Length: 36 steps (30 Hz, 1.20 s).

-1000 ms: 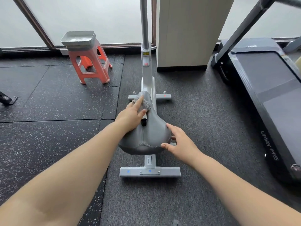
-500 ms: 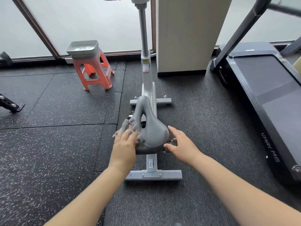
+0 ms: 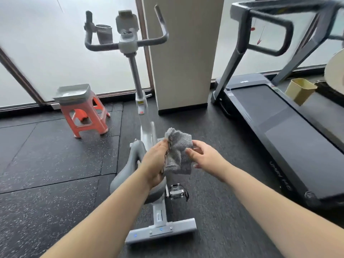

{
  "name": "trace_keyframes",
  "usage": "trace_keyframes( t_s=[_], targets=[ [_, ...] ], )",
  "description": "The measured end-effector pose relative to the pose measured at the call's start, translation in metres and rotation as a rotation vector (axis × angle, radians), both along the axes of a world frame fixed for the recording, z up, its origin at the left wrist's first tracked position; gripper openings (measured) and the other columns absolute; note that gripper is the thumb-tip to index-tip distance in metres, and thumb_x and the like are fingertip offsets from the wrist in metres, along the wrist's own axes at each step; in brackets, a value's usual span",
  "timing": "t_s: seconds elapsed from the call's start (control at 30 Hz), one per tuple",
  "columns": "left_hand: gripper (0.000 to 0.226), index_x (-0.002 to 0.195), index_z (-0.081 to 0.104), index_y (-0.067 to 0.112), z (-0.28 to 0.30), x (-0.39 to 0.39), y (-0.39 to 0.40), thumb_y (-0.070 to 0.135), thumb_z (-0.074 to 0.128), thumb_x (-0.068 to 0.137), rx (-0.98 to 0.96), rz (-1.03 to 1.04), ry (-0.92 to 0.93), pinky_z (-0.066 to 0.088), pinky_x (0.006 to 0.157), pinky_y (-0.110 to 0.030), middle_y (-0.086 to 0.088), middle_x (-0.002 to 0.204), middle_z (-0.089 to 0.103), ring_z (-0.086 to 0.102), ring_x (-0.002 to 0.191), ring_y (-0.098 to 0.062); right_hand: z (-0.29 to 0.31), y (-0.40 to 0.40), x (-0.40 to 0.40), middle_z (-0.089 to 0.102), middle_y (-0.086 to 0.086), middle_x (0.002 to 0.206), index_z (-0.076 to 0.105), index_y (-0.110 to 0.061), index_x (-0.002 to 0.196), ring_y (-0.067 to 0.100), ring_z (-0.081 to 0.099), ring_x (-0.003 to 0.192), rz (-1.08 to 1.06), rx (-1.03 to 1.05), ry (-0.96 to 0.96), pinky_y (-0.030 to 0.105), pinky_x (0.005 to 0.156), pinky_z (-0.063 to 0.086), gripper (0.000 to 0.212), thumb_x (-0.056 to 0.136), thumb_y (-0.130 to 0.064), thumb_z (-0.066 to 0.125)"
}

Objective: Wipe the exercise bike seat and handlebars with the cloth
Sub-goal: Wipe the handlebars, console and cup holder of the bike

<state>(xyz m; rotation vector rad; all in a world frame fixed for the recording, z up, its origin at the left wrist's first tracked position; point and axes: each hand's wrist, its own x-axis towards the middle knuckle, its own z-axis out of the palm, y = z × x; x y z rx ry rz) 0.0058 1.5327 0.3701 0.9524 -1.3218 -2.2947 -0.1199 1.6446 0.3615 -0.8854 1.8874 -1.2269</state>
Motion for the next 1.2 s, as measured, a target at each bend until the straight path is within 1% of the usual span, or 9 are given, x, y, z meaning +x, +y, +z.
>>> trace_keyframes(
  t_s=[0.1,0.2,0.33,0.43,0.63,0.73,0.87,1.03,1.2],
  targets=[
    [0.055,0.124,0.054,0.005,0.005,-0.039,0.004,0.048,0.038,0.094,0.173,-0.027,0.033,0.046,0.092,-0.062,-0.023,0.119,0.064,0.062,0.107,-0.040,0.014,0.007,-0.032,0.067,0.012,0.109,0.054,-0.019,0.113,0.017,0.067,0.090,-0.078,-0.082,-0.115,0.029,0.065,0.056,0.025,0.090,-0.023,0.062],
    [0.066,0.123,0.057,0.009,0.009,-0.083,0.009,0.061,0.036,0.089,0.157,-0.095,0.043,0.046,0.096,-0.058,-0.019,0.120,0.064,0.062,0.110,-0.036,0.023,0.015,-0.078,0.070,0.014,0.100,0.056,-0.019,0.101,0.020,0.068,0.083,-0.137,-0.130,-0.085,0.040,0.072,0.059,0.017,0.087,-0.014,0.064],
    [0.041,0.120,0.058,0.005,0.023,-0.142,0.017,0.035,0.052,0.091,-0.081,-0.170,0.033,0.057,0.080,-0.039,-0.019,0.117,0.065,0.066,0.098,-0.027,0.034,0.025,-0.153,0.070,0.006,0.093,0.056,-0.025,0.097,0.024,0.068,0.091,-0.117,-0.169,0.022,0.044,0.087,0.055,0.018,0.086,-0.012,0.064],
    [0.036,0.120,0.057,0.005,0.035,-0.187,0.020,0.015,0.061,0.086,-0.197,-0.177,0.038,0.058,0.068,-0.029,-0.012,0.109,0.068,0.069,0.085,-0.017,0.045,0.030,-0.203,0.067,0.000,0.088,0.053,-0.023,0.102,0.013,0.065,0.084,-0.040,-0.190,0.078,0.024,0.078,0.055,0.029,0.086,-0.001,0.061],
    [0.031,0.113,0.059,-0.004,0.045,-0.260,0.014,-0.002,0.060,0.082,-0.120,-0.055,0.091,0.059,0.070,-0.032,-0.018,0.097,0.067,0.069,0.076,-0.022,0.043,0.017,-0.279,0.069,0.002,0.108,0.049,-0.025,0.124,0.013,0.067,0.100,0.030,-0.151,-0.006,0.031,0.085,0.055,0.057,0.074,-0.024,0.078],
    [0.040,0.121,0.050,-0.004,0.049,-0.279,-0.005,-0.006,0.060,0.082,-0.077,0.083,0.065,0.060,0.066,-0.035,-0.016,0.097,0.065,0.067,0.076,-0.022,0.045,-0.006,-0.301,0.067,0.005,0.101,0.044,-0.026,0.128,0.015,0.068,0.088,0.067,-0.147,-0.022,0.025,0.070,0.057,0.063,0.075,-0.011,0.076],
    [0.079,0.138,0.036,0.021,0.055,-0.296,-0.057,0.010,0.078,0.072,-0.718,0.013,-0.273,0.047,0.091,-0.029,0.004,0.124,0.052,0.053,0.109,-0.012,0.068,-0.052,-0.336,0.062,0.003,0.090,0.035,-0.031,0.139,0.011,0.062,0.080,0.131,-0.213,0.242,0.019,0.078,0.052,0.078,0.077,0.002,0.068],
    [0.096,0.142,0.027,0.037,0.090,-0.343,-0.121,0.027,0.083,0.064,-1.144,-0.239,-0.246,0.020,0.115,-0.030,0.014,0.146,0.036,0.024,0.138,-0.003,0.099,-0.114,-0.381,0.064,-0.001,0.089,0.027,-0.049,0.139,0.016,0.063,0.082,0.403,-0.137,0.533,0.027,0.079,0.053,0.090,0.073,0.003,0.060],
    [0.059,0.121,0.058,0.031,0.108,-0.385,-0.170,0.021,0.080,0.067,-1.169,-0.291,-0.332,0.045,0.094,-0.028,0.014,0.090,0.068,0.063,0.096,-0.007,0.112,-0.169,-0.414,0.063,0.002,0.083,0.027,-0.047,0.141,0.013,0.061,0.075,0.357,-0.263,0.515,0.020,0.075,0.049,0.089,0.074,0.003,0.060]
  ],
)
